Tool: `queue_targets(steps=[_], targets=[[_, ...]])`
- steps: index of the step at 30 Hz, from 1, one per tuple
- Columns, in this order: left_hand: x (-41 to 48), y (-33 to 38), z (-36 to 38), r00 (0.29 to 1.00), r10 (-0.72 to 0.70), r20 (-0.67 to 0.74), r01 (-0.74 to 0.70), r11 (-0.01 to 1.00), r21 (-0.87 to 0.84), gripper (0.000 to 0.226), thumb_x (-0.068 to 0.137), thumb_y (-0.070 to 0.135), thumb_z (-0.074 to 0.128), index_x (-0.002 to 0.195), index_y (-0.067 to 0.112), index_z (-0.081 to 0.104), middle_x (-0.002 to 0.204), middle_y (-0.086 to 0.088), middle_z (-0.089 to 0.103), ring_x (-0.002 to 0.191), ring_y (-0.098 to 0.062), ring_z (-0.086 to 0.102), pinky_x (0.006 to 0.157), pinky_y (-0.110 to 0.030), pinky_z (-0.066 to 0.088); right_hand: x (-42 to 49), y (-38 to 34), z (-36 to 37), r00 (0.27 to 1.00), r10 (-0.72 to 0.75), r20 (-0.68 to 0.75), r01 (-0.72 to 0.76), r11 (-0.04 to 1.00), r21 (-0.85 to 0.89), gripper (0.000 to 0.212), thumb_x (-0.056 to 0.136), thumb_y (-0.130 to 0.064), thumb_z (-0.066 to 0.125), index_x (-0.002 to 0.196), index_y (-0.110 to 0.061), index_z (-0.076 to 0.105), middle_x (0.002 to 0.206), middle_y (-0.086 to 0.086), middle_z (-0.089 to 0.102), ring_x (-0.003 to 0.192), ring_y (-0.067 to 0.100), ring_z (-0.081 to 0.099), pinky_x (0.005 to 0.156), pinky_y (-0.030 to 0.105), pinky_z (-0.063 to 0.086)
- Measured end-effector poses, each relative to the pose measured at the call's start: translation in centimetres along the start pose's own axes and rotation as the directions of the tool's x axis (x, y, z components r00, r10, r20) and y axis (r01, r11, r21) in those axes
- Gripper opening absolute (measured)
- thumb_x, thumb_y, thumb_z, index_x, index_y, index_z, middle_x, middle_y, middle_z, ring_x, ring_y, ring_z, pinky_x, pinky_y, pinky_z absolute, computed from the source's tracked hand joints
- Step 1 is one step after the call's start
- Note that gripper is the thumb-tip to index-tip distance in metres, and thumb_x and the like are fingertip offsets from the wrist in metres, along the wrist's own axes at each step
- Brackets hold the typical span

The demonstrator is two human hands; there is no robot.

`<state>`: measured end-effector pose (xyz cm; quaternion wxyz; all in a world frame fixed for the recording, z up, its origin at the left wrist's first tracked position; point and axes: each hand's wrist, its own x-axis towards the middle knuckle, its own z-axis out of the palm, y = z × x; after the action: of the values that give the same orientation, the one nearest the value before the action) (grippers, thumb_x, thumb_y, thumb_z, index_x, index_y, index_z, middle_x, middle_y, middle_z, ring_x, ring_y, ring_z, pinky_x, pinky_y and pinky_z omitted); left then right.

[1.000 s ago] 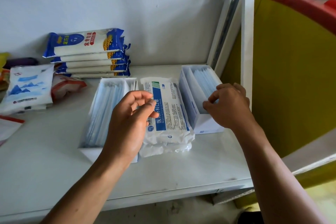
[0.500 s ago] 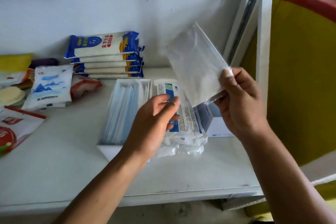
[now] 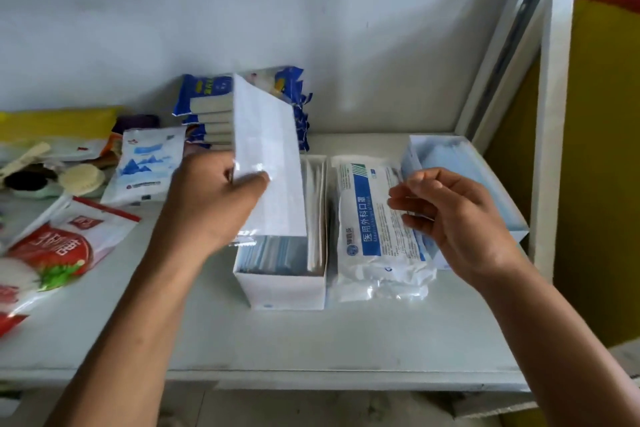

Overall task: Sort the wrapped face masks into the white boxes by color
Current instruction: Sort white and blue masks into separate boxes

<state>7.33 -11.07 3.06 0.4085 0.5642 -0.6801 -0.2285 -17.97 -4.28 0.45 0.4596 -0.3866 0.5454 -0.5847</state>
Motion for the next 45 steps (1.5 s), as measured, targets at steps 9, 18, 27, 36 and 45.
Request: queue_targets(steps=[9,18,27,36,45], targets=[[-2.0,1.6,2.1,0.991,0.114,0.073,-0.134,0.900,0.414,0.045,0.073,0.009,0.063,0.053,0.010,0.023,0.058,-0.010,0.030,0.053,-0.028,0.034,0.047,-0.032,0.017,0.0,0.9,0.0,0.998,0.037,0.059,-0.029,0.991,-0.134,0.015,0.098,-0.009,0.054,0.090,-0.009,0.066,0.093,0.009,0.077,0.089,0.020,0.074,0.076,0.033,0.051],[-1.9,0.8,4.4,0.985,0.169,-0.022,-0.150,0.923,0.354,0.018,0.091,0.029,0.059,0.084,0.014,0.065,0.066,-0.008,0.065,0.066,-0.035,0.062,0.062,-0.041,0.052,0.2,0.9,-0.3,0.996,0.064,0.063,-0.052,0.982,-0.184,0.013,0.098,-0.011,0.056,0.097,-0.006,0.068,0.093,0.006,0.078,0.089,0.020,0.075,0.072,0.028,0.051],[-1.9,-0.6,5.3,0.981,0.154,0.117,-0.192,0.866,0.463,0.032,0.093,0.029,0.064,0.066,0.013,0.069,0.048,0.002,0.048,0.046,-0.020,0.048,0.050,-0.026,0.036,0.3,1.0,-0.5,0.997,0.038,0.064,-0.024,0.978,-0.208,0.013,0.098,-0.009,0.056,0.095,-0.006,0.068,0.089,0.005,0.078,0.087,0.018,0.075,0.071,0.030,0.055],[-2.5,-0.5,6.7,0.966,0.257,0.000,-0.224,0.841,0.492,0.040,0.097,0.028,0.058,0.061,0.016,0.043,0.051,-0.001,0.046,0.047,-0.023,0.037,0.045,-0.024,0.018,2.2,0.2,-5.9,0.881,-0.305,-0.362,-0.047,0.704,-0.709,0.005,0.095,-0.025,0.060,0.093,-0.025,0.065,0.096,-0.003,0.066,0.084,0.018,0.062,0.062,0.026,0.048],[-0.9,-1.4,6.0,0.976,0.192,0.101,-0.217,0.832,0.511,0.043,0.091,0.030,0.066,0.055,0.010,0.053,0.048,-0.006,0.045,0.054,-0.039,0.056,0.054,-0.036,0.048,3.1,1.1,-8.9,0.871,-0.307,-0.383,-0.238,0.417,-0.877,0.030,0.091,-0.038,0.053,0.102,-0.021,0.075,0.105,0.006,0.070,0.113,0.033,0.057,0.107,0.047,0.041]])
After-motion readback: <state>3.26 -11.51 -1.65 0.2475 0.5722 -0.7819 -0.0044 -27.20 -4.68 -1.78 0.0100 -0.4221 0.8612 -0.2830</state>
